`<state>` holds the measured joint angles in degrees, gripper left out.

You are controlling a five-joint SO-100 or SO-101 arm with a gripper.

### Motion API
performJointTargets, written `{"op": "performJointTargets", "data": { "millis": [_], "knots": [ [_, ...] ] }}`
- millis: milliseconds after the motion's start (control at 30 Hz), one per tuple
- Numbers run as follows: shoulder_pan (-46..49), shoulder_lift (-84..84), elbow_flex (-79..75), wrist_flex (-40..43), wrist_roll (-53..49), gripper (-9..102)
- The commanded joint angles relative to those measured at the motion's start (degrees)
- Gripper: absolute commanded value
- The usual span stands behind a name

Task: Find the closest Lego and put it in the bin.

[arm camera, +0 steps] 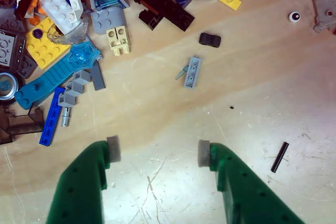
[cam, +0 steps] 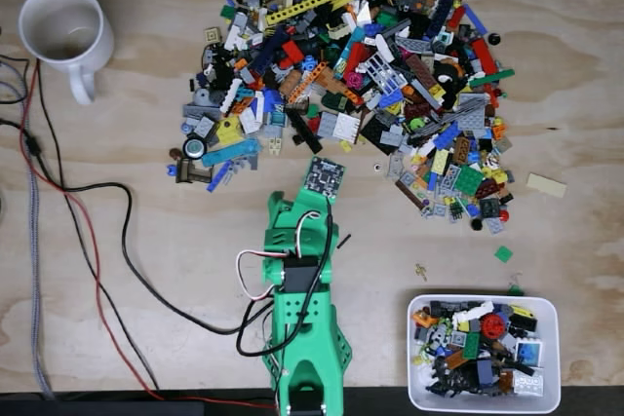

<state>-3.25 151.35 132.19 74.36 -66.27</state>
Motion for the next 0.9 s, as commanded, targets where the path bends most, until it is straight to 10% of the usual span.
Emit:
{"op": "performJointTargets", "data": {
  "millis": [0,500,867],
  "knots": [
    [-0.4,-0.4,-0.7,0.4,2.4,20],
    [-0.4,-1.0,-1.0,1.1,2.7,20],
    [-0.2,-38.0,-6.2,-10.2,14.9,20]
  ]
}}
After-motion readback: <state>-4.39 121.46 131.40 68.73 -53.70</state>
